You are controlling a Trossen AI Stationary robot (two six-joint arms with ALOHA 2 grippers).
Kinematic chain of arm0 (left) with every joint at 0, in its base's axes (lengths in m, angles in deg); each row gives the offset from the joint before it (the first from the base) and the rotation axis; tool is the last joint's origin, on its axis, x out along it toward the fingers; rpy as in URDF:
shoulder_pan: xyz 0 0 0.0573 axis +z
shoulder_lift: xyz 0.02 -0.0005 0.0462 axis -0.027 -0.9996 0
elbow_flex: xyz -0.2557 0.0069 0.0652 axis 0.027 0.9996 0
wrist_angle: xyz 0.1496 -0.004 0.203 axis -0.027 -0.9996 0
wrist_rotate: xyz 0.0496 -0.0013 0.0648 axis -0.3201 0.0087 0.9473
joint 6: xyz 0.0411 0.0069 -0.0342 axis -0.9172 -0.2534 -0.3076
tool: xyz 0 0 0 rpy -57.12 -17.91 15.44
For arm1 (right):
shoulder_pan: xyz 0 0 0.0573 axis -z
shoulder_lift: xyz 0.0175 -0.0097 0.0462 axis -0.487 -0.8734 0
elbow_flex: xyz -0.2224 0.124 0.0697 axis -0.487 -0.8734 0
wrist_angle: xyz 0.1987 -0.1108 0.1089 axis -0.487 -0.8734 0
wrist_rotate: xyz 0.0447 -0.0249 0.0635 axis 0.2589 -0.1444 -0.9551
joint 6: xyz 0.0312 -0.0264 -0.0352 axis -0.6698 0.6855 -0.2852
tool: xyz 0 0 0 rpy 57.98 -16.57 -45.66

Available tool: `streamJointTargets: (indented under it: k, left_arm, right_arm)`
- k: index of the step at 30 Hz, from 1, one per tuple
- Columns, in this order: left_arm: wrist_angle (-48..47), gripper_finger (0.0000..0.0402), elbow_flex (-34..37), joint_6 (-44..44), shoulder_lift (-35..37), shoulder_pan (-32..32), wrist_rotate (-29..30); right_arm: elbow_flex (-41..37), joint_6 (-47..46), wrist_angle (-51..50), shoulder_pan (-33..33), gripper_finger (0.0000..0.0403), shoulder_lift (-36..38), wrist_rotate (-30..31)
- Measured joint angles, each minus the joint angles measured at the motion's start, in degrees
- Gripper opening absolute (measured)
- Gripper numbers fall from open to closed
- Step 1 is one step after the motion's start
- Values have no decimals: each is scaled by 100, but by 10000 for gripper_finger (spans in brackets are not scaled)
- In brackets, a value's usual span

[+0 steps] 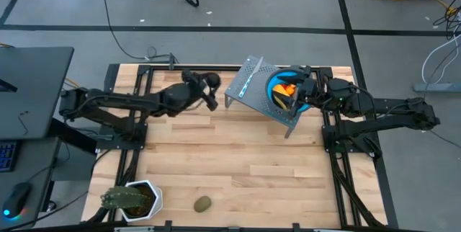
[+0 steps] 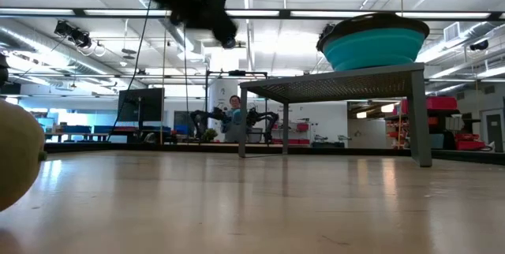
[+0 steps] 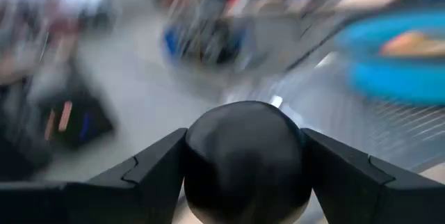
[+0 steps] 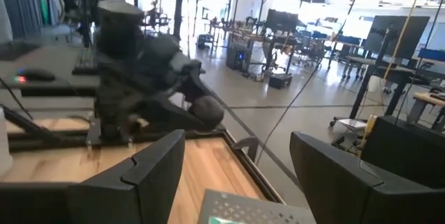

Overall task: Pick & Place Fruit
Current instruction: Put the black plum in the blue strainer bowl on the shelf

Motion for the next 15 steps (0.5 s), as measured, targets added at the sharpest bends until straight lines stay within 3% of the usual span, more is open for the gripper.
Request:
streamJointTargets:
  k: [4,7,10,15]
  left_arm:
    - [1558,274,0,-2447,-86,-258,-906]
    - [2026,269,4,-3900,-146,-362,-1721]
    - [2067,269,5,-4568,-144,-473,-2065]
    - [2056,269,7,-4940,-144,-627,-2271]
  right_arm:
    - [0,-242,222,0,272,-158,-198]
    - [0,-372,577,0,272,-408,-568]
    - [0,-477,964,-2,272,-715,-933]
    - [-2,-316,1372,-2,274,-1256,-1227]
